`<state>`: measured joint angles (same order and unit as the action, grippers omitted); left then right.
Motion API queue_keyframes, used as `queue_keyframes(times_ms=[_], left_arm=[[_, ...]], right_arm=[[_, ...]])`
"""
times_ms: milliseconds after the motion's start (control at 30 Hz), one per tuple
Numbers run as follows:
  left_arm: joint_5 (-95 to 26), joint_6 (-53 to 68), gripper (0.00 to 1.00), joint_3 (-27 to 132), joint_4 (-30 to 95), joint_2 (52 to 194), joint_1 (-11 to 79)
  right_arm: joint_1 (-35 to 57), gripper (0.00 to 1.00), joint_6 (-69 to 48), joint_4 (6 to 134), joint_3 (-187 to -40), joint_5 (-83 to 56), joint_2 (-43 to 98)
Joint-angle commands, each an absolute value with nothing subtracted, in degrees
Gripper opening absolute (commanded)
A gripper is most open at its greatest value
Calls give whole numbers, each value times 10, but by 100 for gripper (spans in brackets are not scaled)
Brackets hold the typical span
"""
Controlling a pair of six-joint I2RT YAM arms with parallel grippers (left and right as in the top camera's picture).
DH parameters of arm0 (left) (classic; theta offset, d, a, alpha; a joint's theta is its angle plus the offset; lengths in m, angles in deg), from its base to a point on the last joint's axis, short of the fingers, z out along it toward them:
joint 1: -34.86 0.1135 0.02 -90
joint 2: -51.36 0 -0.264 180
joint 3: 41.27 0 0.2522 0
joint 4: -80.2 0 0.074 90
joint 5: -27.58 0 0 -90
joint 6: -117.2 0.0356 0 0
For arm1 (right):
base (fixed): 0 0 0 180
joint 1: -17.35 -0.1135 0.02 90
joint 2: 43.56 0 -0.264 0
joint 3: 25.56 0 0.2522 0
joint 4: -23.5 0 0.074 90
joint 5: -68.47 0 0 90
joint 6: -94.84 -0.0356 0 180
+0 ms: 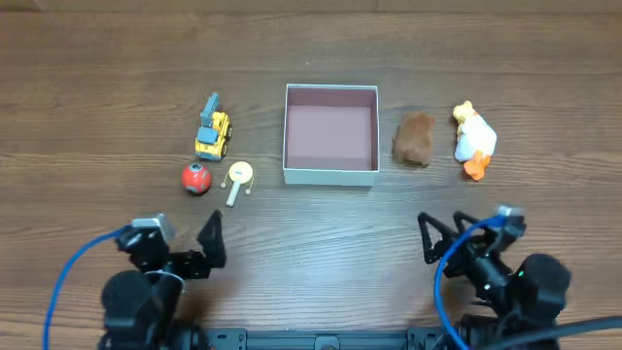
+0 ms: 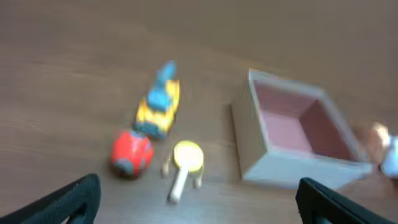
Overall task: Pack container
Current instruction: 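Raise both arms from rest toward the toys beside the box, then grasp the brown plush bear with the right gripper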
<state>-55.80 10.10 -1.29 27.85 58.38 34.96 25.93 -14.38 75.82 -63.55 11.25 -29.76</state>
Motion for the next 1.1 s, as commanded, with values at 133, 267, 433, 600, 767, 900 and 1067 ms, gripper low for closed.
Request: queue_keyframes(times_ms=[133,267,433,600,767,900,1067], left_arm=[[-618,127,100,234,197,922,348],[-619,126,100,310,198,1074,348],[-644,144,100,323,184,1208,348],[-643,163,100,323,157,1271,348],[-643,163,100,323,157,1313,348],[-643,163,100,323,157,1332,348],[-643,163,100,323,157,1336,348]], right_arm=[[254,100,-49,982,-1048,-36,116],[196,100,-36,1054,-1207,-106,302],[79,100,-37,1048,-1285,-232,471],[71,100,-54,991,-1285,-211,566],[75,100,-107,941,-1285,-247,646],[86,100,-154,929,-1285,-268,702],[94,57,-154,921,-1285,-253,761]])
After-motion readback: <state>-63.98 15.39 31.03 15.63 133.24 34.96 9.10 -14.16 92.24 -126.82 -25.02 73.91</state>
